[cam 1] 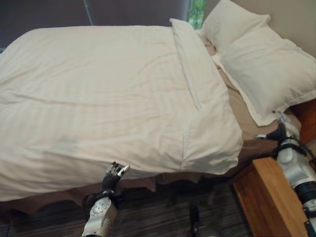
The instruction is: Making the bed.
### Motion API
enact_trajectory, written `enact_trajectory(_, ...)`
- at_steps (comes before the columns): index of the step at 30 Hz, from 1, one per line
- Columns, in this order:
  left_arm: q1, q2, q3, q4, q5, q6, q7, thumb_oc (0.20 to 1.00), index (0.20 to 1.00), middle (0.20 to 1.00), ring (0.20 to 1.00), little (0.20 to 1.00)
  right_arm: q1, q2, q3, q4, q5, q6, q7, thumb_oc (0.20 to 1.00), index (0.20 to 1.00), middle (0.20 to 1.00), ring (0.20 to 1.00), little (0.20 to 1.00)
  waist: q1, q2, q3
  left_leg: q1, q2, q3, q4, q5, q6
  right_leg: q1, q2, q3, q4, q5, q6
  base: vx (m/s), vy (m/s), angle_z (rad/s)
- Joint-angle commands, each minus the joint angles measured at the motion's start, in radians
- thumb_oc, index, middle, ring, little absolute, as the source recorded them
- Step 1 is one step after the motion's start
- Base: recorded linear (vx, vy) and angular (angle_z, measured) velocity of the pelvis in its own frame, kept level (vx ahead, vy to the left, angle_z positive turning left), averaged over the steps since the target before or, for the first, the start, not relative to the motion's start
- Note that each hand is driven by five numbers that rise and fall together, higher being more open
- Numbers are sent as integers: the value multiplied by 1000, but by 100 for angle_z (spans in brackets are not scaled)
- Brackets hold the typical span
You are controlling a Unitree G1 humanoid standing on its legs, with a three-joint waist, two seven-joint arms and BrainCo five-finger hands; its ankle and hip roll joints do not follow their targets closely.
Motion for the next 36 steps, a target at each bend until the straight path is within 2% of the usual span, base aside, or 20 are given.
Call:
enact_trajectory(1,-95,-10,29,-36,17,-24,19,1000,1000,1000,1000,1000,-165,-26,13,17,-26,-14,-43,1000,1000,1000,1000,1000,23,58,105,-59,73,-82,11,-27,-25,77,-62,-38,19,-153,64,-23,-2,8)
enact_trajectory(4,-111,-5,22,-24,15,-27,23,1000,1000,1000,1000,1000,-215,17,70,88,-21,-12,-42,1000,1000,1000,1000,1000,48,55,122,-62,69,-78,11,-27,-29,76,-66,-54,19,-148,60,4,-13,-7)
enact_trajectory(11,-164,-2,0,4,-3,-42,41,1000,1000,1000,1000,1000,-324,59,137,186,4,-5,-55,1000,1000,1000,1000,1000,76,64,180,-94,72,-87,11,-1,-38,54,-73,-69,19,-140,58,-32,-21,1)
enact_trajectory(14,-198,1,-9,19,-10,-53,53,1000,1000,1000,1000,1000,-366,72,154,236,32,-8,-63,1000,1000,1000,1000,1000,84,70,202,-114,73,-94,11,9,-40,40,-72,-69,19,-136,56,-80,-43,17)
enact_trajectory(16,-251,12,-24,47,-30,-72,71,1000,1000,1000,1000,1000,-412,84,179,321,66,-7,-77,1000,1000,1000,1000,1000,95,85,243,-155,73,-108,11,30,-45,7,-69,-68,19,-128,52,-137,-92,-3)
enact_trajectory(17,-291,16,-33,74,-46,-84,85,1000,1000,1000,1000,1000,-444,91,196,355,89,-5,-82,200,200,200,200,200,98,99,270,-184,77,-112,11,45,-51,-18,-69,-67,19,-121,50,-138,-112,1)
enact_trajectory(20,-349,11,-46,131,-57,-90,95,1000,1000,1000,1000,1000,-457,101,222,422,101,0,-86,200,200,200,200,200,95,118,281,-204,85,-114,11,55,-58,-33,-67,-67,19,-123,51,-43,-63,-2)
enact_trajectory(23,-334,11,-44,124,-55,-87,91,1000,1000,1000,1000,1000,-427,87,213,408,96,4,-84,200,200,200,200,200,86,120,270,-192,90,-110,11,52,-59,-25,-64,-65,19,-127,50,11,-14,-5)
enact_trajectory(30,-243,-8,-4,48,-28,-61,68,1000,1000,1000,1000,1000,-204,-9,90,159,34,1,-73,200,200,200,200,200,41,99,244,-152,87,-88,11,27,-52,-6,-61,-54,19,-130,48,0,0,0)
enact_trajectory(36,-223,-26,-2,30,-6,-52,62,1000,1000,1000,1000,1000,-66,-23,17,110,2,1,-62,213,213,213,213,213,19,84,233,-125,81,-73,11,10,-45,5,-62,-42,19,-131,49,-10,8,-2)
